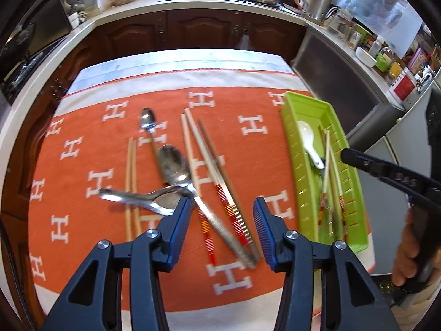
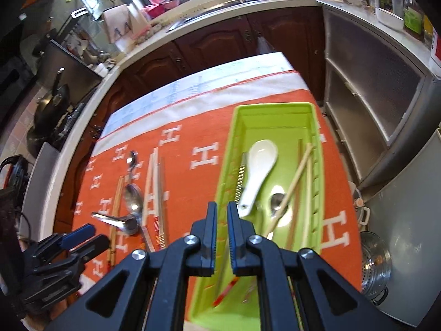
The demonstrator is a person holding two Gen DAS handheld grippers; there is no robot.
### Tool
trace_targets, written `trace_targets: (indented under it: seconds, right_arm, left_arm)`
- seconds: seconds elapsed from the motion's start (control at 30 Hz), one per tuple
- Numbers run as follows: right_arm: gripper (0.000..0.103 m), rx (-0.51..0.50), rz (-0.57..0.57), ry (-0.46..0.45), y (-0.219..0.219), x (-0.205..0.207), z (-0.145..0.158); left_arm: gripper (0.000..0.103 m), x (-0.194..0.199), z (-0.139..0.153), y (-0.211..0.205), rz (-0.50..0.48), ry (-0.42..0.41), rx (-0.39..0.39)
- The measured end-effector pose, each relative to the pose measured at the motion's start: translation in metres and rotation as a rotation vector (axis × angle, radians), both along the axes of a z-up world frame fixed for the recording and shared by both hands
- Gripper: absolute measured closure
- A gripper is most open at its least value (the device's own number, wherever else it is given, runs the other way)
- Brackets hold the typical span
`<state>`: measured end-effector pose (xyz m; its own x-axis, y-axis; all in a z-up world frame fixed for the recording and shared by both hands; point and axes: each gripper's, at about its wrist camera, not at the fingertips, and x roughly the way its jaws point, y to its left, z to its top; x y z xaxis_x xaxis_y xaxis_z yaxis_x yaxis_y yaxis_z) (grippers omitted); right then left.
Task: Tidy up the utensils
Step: 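Move both grippers back over the remaining utensil pile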
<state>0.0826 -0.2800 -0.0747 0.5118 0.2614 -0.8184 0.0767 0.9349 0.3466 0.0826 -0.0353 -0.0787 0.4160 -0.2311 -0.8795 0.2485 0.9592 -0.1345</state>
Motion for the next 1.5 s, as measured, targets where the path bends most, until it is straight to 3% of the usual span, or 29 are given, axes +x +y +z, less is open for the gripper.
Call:
trace_targets:
  seconds: [0.3, 0.83, 0.97, 1.13, 1.27, 1.5]
  right_arm:
    - [0.095, 0.013, 0.109, 0.004, 0.056, -0.006, 0.009]
    - [0.095, 0.03, 0.219, 0.12, 0.122, 0.011, -0.03]
    - [0.095, 0.039, 0.256, 0.147, 0.139, 0.018, -0.04]
    - [0.095, 0.049, 0.279, 0.154, 0.148, 0.023, -0.046]
    - [0.095, 0.041, 0.283, 0.154, 0.152, 0.03, -0.05]
    - [0.095, 0.024, 0.3, 0.176, 0.165, 0.035, -0.067]
  left_arm:
    - [0.057, -0.015, -0.014, 0.044, 0.056, 0.026, -0.004]
    - [0.056, -0.007, -0.055, 0.127, 0.188, 0.125, -0.194]
    - [0.056, 0.002, -0.057, 0.132, 0.19, 0.095, -0.162]
    - [0.056, 0.026, -0.043, 0.138, 0.145, 0.041, -0.103]
    - [0.056, 0.053, -0.031, 0.126, 0.033, -0.014, -0.017]
    - [0.056, 0.089, -0.054, 0.083, -0.222, 0.05, 0.098]
